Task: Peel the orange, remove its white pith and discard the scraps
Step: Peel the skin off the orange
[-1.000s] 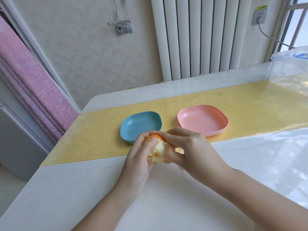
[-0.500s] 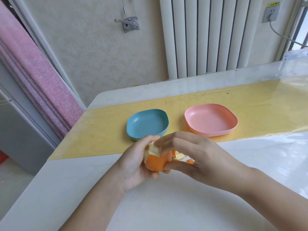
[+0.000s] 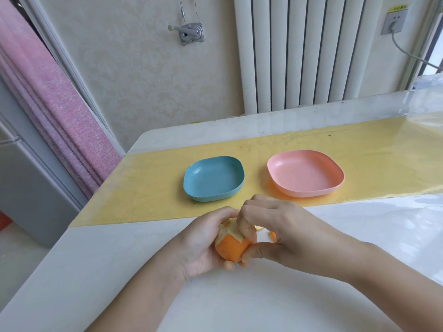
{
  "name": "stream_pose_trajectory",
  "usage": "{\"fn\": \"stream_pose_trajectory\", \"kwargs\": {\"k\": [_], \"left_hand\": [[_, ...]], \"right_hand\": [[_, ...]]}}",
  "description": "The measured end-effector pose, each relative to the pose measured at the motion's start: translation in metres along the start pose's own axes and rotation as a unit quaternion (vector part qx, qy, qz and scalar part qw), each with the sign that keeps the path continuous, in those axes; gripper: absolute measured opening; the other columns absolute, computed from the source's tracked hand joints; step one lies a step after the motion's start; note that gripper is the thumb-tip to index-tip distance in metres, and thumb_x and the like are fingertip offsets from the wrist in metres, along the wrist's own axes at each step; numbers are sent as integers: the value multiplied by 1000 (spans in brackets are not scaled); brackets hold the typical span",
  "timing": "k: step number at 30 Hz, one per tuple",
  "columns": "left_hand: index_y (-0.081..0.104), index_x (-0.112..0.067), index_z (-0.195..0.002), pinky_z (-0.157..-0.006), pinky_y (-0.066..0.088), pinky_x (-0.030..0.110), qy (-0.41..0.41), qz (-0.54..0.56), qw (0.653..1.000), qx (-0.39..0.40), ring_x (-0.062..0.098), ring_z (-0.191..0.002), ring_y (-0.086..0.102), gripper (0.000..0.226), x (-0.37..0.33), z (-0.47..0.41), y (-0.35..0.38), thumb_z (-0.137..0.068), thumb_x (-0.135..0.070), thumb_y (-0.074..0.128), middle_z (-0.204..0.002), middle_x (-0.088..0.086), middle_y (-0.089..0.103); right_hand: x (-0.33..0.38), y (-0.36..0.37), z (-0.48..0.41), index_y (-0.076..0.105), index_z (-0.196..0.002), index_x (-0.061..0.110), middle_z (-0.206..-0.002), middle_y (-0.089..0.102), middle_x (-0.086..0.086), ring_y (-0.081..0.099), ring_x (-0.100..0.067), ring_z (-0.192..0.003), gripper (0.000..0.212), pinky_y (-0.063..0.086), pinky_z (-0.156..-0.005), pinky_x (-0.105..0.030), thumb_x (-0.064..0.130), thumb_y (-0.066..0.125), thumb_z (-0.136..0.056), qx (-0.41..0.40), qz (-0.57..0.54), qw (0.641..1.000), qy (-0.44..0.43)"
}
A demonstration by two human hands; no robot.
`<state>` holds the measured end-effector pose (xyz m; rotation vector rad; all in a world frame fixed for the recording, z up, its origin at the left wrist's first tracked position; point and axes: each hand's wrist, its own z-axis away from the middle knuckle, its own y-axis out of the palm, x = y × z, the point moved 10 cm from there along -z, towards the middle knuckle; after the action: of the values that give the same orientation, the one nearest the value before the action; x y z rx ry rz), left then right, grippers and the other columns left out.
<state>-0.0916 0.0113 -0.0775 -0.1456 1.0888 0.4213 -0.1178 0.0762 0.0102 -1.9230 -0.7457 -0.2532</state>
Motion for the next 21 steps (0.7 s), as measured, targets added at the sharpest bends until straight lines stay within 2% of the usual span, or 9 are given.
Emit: {"fn": "stream_pose_trajectory", "kwargs": {"k": [4,7,11,13,15,17,21], "left_hand": [[64,-17,-53,-36,29,19,-6,4,1000,16,24,-49,52,46,1,1,4,-92,-26,42,-58,5,57],[63,-16,-54,-35,29,17,-16,17,999,24,22,-48,52,44,3,1,5,-91,-27,42,-58,1,57],[68,-15,-56,-32,25,13,-27,53,998,31,21,-44,51,26,3,2,6,-66,-34,54,-59,5,59],[71,-13,-64,-30,26,12,-31,93,995,19,22,-43,52,26,2,1,3,-69,-32,54,-62,7,59],[68,-10,-81,-28,28,12,-39,128,991,7,23,-42,53,27,3,0,-2,-80,-31,51,-66,10,59],[61,-9,-93,-28,30,13,-56,147,987,14,24,-43,54,28,6,-1,0,-81,-32,50,-69,13,57],[61,-9,-90,-28,31,12,-70,158,984,33,23,-45,55,32,9,-1,4,-75,-34,51,-71,15,59]], "right_hand": [[-2,-1,0,51,-82,20,-81,50,15,43,6,-81,30,32,-66,-2,13,79,-75,-8,-7,1000,6],[-3,-2,0,58,-85,18,-78,51,14,45,4,-79,24,33,-67,-4,15,79,-75,-12,-8,1000,13],[-2,-10,0,67,-95,17,-80,51,12,47,0,-80,18,39,-67,-10,24,75,-79,-49,6,999,-3],[-5,-16,1,69,-105,18,-88,52,13,50,0,-82,28,44,-70,-14,30,73,-80,-74,11,997,0],[-10,-20,2,71,-110,18,-93,51,12,54,-3,-80,36,45,-70,-14,35,72,-78,-98,5,995,12],[-15,-24,5,75,-104,18,-90,53,10,56,-5,-76,34,43,-66,-11,34,75,-75,-118,-15,993,26],[-22,-32,7,78,-87,17,-83,59,9,58,-4,-70,15,40,-57,-5,26,75,-76,-138,-54,987,60]]}}
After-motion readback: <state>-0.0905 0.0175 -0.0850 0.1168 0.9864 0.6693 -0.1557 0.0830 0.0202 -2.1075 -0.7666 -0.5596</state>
